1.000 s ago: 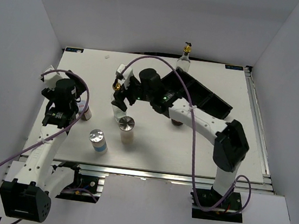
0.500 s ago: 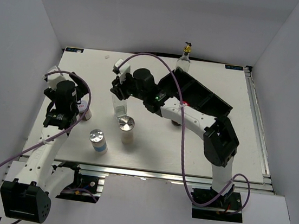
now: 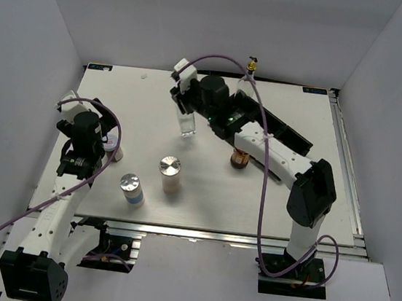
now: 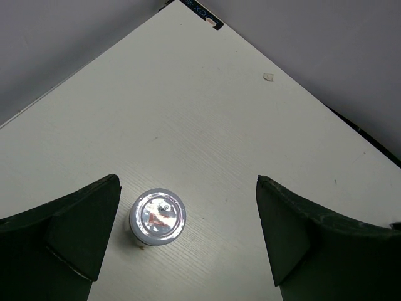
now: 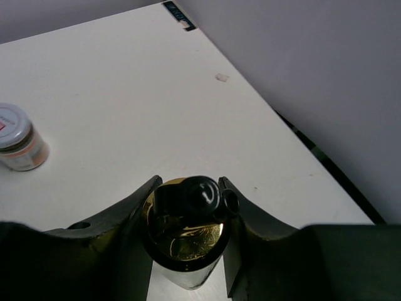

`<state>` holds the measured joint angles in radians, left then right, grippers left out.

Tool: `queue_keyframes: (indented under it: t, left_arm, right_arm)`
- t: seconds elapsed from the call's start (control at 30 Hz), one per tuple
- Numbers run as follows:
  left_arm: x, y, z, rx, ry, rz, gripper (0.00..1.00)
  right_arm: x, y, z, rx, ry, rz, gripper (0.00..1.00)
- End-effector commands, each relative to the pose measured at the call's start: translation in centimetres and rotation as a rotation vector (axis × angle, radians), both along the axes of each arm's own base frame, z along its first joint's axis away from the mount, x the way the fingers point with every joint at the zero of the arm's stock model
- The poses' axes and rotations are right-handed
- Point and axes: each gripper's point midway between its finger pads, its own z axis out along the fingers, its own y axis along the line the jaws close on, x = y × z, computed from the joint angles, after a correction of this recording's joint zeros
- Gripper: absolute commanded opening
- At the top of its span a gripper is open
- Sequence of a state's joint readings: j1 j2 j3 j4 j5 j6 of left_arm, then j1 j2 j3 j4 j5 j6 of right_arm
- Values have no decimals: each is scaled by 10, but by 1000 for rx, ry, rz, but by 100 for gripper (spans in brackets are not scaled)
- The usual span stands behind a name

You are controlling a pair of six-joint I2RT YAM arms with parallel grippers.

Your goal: Organize the condiment bottles

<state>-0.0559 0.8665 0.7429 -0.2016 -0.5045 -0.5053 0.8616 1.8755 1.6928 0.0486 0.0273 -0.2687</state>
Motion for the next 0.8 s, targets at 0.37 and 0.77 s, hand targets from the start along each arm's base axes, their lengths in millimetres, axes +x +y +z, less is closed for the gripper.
queue_keyframes:
  t: [0.37,0.77]
  left_arm:
    - [2,7,-2,12,15,41,98]
    - [11,5,-6,9,32,32,98]
  right_arm:
    - [91,-130,128,150,-210,-160,0]
    - [135,-174,94,207,-128,-252,0]
